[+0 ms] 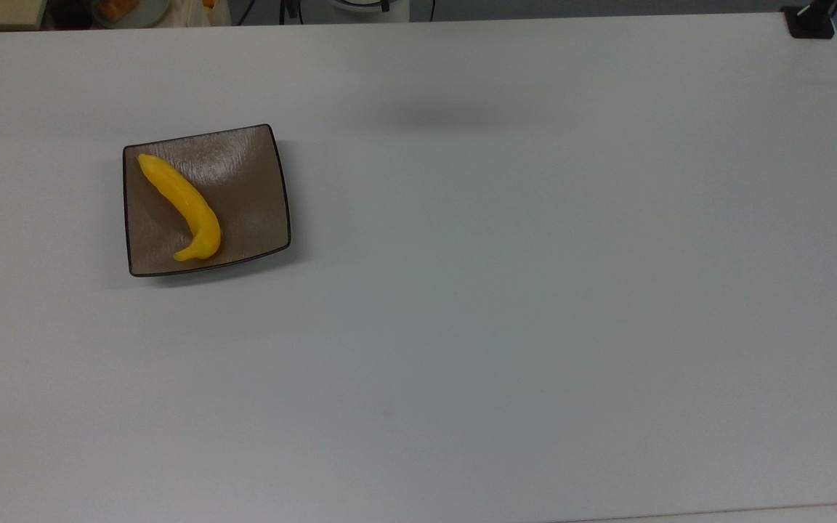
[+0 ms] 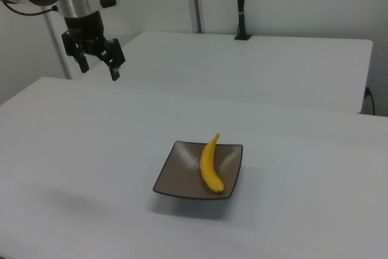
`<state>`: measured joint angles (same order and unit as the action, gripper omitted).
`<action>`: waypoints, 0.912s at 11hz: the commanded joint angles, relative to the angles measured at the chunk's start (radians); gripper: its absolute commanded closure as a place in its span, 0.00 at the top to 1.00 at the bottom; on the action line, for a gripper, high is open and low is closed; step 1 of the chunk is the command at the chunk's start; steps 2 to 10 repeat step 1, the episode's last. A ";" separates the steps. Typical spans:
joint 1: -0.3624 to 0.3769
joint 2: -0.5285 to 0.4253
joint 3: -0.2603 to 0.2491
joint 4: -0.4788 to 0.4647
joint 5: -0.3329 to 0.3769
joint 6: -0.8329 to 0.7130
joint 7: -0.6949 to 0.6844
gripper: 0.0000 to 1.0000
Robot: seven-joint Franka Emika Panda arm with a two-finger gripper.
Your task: Bananas placed on a ceramic plate
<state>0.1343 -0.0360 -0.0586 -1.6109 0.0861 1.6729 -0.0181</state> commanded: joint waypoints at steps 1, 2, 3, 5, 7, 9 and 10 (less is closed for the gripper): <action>0.004 -0.019 -0.001 -0.029 -0.011 0.013 -0.009 1.00; 0.004 -0.019 -0.001 -0.029 -0.011 0.013 -0.009 1.00; 0.004 -0.019 -0.001 -0.029 -0.011 0.013 -0.009 1.00; 0.004 -0.019 -0.001 -0.029 -0.011 0.013 -0.009 1.00; 0.004 -0.019 -0.001 -0.029 -0.011 0.013 -0.009 1.00; 0.004 -0.019 -0.001 -0.029 -0.011 0.013 -0.009 1.00; 0.004 -0.019 -0.001 -0.029 -0.011 0.013 -0.009 1.00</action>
